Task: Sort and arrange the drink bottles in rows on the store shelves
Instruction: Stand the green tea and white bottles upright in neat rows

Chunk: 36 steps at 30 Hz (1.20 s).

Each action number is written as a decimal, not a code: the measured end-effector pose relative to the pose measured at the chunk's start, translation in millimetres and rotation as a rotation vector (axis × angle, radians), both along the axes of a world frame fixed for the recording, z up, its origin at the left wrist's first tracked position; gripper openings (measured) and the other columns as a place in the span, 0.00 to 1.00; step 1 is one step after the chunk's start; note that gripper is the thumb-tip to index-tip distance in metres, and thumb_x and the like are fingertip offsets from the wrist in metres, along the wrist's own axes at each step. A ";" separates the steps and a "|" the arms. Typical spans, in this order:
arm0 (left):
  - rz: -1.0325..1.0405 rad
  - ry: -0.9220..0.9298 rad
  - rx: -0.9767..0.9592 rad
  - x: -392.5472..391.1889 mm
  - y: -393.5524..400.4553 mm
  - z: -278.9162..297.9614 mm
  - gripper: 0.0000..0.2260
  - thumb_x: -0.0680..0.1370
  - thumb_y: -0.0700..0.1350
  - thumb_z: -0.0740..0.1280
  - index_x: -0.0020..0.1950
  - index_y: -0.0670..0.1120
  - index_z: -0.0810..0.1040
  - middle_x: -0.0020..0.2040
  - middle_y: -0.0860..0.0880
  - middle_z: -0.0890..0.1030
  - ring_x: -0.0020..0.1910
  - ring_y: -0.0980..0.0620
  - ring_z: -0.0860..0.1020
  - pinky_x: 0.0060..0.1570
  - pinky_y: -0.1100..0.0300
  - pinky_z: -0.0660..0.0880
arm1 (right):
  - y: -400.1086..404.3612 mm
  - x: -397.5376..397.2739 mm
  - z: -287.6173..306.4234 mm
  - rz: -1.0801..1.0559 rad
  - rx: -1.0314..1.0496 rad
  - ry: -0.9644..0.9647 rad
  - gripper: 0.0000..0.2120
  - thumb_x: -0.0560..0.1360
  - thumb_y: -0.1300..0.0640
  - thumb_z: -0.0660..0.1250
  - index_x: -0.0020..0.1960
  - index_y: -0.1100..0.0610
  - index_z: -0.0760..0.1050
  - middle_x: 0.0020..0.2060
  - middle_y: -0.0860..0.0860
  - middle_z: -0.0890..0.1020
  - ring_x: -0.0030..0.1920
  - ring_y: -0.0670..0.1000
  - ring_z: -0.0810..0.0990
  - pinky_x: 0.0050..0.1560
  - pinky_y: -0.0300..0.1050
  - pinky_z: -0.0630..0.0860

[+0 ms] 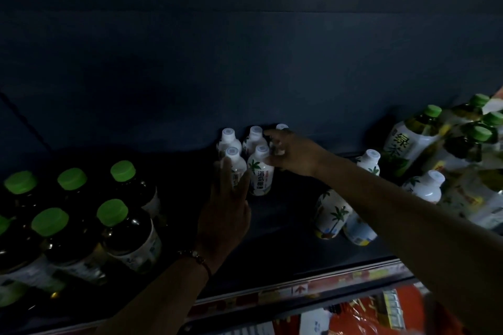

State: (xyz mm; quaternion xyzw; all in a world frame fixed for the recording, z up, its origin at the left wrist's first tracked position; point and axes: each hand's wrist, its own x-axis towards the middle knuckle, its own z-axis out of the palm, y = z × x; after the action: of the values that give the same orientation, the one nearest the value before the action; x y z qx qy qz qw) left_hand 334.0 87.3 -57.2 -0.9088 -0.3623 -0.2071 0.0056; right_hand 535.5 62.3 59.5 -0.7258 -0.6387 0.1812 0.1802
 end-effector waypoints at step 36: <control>-0.042 0.135 -0.041 47.3 3.9 13.3 0.38 0.72 0.47 0.68 0.80 0.50 0.57 0.79 0.40 0.58 0.76 0.37 0.57 0.72 0.41 0.57 | -0.6 52.8 -28.6 -0.104 0.117 0.191 0.20 0.68 0.72 0.63 0.40 0.47 0.81 0.46 0.53 0.83 0.47 0.52 0.82 0.49 0.52 0.80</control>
State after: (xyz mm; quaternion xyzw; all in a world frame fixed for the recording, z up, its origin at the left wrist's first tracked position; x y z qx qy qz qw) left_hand 381.3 91.2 -44.0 -0.9280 -0.3461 -0.1379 0.0072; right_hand 588.3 61.7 30.9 -0.7254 -0.5898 0.2024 0.2914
